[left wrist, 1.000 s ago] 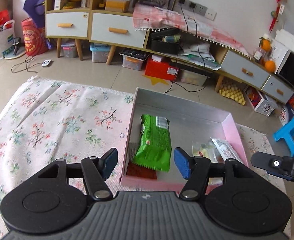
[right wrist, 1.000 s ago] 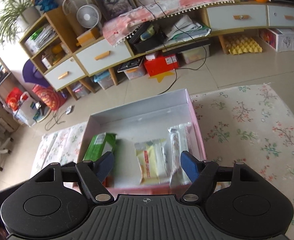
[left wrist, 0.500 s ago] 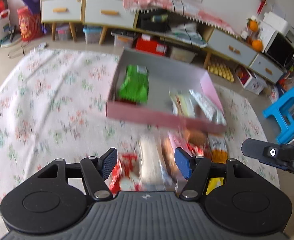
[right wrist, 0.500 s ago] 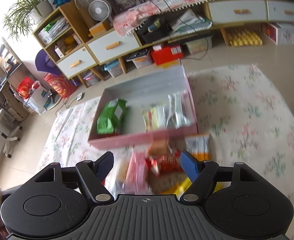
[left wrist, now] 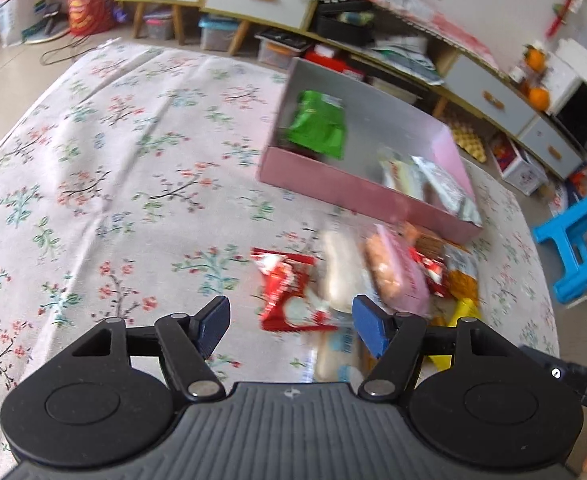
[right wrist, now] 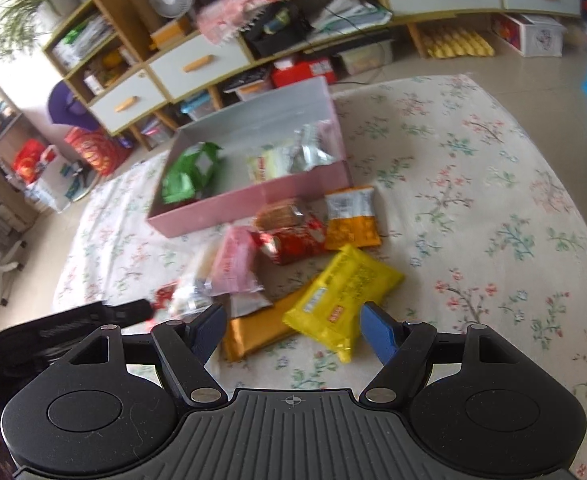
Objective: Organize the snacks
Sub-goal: 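Move the left gripper to the red-white candy packet and grasp it, then hold the red packet with the left gripper while the right gripper grasps the yellow packet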
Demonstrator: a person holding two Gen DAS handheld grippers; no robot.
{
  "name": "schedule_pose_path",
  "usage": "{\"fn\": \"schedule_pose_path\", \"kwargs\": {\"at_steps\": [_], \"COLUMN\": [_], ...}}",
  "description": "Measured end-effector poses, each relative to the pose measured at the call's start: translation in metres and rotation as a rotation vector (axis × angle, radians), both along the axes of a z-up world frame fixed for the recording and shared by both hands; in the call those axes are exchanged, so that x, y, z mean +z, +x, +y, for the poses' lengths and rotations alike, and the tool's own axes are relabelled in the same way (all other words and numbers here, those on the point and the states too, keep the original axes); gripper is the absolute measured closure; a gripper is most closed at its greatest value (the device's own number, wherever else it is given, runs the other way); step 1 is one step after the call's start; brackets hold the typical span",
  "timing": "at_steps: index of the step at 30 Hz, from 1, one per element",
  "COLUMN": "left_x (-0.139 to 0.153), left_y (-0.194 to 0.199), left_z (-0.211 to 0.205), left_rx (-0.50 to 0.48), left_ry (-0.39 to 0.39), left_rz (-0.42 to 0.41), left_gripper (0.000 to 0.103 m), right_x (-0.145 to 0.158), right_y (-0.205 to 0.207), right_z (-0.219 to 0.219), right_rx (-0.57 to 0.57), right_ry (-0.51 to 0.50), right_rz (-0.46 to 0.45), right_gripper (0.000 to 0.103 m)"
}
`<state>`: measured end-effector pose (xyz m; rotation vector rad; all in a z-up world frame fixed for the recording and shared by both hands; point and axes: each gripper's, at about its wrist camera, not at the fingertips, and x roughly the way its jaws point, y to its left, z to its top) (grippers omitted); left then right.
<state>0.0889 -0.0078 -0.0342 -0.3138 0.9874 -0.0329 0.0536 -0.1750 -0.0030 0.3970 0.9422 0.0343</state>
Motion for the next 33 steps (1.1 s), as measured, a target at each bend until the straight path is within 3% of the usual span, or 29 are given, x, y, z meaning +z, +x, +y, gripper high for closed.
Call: {"fn": "schedule_pose_path", "kwargs": {"at_steps": [8, 19, 22, 24, 26, 27, 30, 33], "left_x": [-0.012, -0.036, -0.035, -0.036, -0.035, -0.034, -0.032, -0.029], "left_y": [0.007, 0.032, 0.031, 0.029, 0.027, 0.026, 0.024, 0.022], "left_z": [0.011, 0.009, -0.004, -0.008, -0.01, -0.01, -0.008, -0.009], "left_rx": [0.045, 0.08, 0.034, 0.014, -0.006, -0.011, -0.012, 0.01], "left_ry": [-0.06, -0.013, 0.075, 0.114, 0.142, 0.141, 0.15, 0.212], "left_rz": [0.039, 0.082, 0.056, 0.04, 0.029, 0.027, 0.033, 0.045], "left_gripper": [0.04, 0.044, 0.045, 0.048, 0.067, 0.07, 0.075, 0.075], "right_x": [-0.013, -0.026, -0.03, -0.033, -0.036, -0.038, -0.044, -0.049], "right_y": [0.007, 0.016, 0.019, 0.022, 0.024, 0.026, 0.03, 0.034], "right_z": [-0.007, -0.009, -0.01, -0.011, -0.01, -0.01, -0.01, -0.006], "right_rx": [-0.052, -0.095, -0.111, -0.123, -0.129, -0.134, -0.149, -0.157], "right_ry": [0.013, 0.026, 0.027, 0.031, 0.031, 0.029, 0.013, -0.014], "right_rz": [0.039, 0.074, 0.082, 0.087, 0.095, 0.098, 0.106, 0.108], "right_gripper": [0.028, 0.028, 0.028, 0.028, 0.028, 0.028, 0.028, 0.028]}}
